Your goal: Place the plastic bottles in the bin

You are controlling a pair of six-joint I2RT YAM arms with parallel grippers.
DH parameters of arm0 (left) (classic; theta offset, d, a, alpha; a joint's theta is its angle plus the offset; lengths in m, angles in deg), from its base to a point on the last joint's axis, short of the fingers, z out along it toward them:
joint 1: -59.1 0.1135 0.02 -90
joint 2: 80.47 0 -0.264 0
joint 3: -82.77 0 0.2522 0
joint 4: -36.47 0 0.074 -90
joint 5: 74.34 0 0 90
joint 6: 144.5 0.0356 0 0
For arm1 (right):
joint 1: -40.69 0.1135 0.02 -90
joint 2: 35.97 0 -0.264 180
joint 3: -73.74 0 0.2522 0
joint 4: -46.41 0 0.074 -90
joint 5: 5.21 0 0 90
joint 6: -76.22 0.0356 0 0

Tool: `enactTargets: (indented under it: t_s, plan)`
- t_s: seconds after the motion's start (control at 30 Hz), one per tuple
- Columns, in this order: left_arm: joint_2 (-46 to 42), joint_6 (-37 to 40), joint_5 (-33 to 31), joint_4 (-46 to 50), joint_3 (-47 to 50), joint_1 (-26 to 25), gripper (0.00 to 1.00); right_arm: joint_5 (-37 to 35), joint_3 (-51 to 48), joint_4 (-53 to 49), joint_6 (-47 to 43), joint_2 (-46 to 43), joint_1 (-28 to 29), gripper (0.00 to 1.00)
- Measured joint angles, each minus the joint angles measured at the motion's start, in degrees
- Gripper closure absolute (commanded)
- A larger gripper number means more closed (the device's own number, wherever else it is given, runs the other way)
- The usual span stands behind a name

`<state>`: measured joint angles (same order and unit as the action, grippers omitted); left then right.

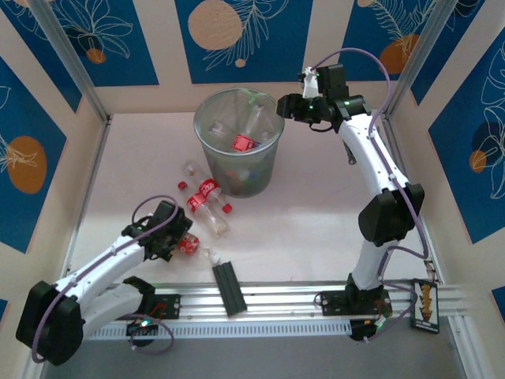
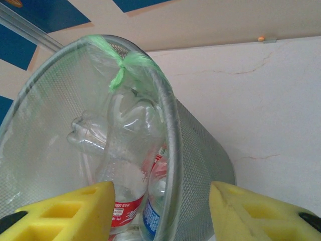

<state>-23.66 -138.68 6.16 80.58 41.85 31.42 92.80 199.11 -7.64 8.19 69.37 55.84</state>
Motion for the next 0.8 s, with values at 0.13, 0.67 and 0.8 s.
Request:
enactTargets:
  t_s: [0.13,0.67,0.8]
  plan:
    - [2.6,-1.0,0.2,-2.2,1.4,0.0,0.21,0.0,0.0,0.0,0.2,1.0,0.2,0.47]
    - [2.4,-0.8,-1.0,-2.9,1.5,-0.1,0.43,1.1,-0.4,0.0,0.8,1.0,0.3,0.55]
    - [2.4,-0.8,-1.1,-2.9,1.5,-0.1,0.44,1.5,-0.4,0.0,1.1,1.1,0.6,0.58]
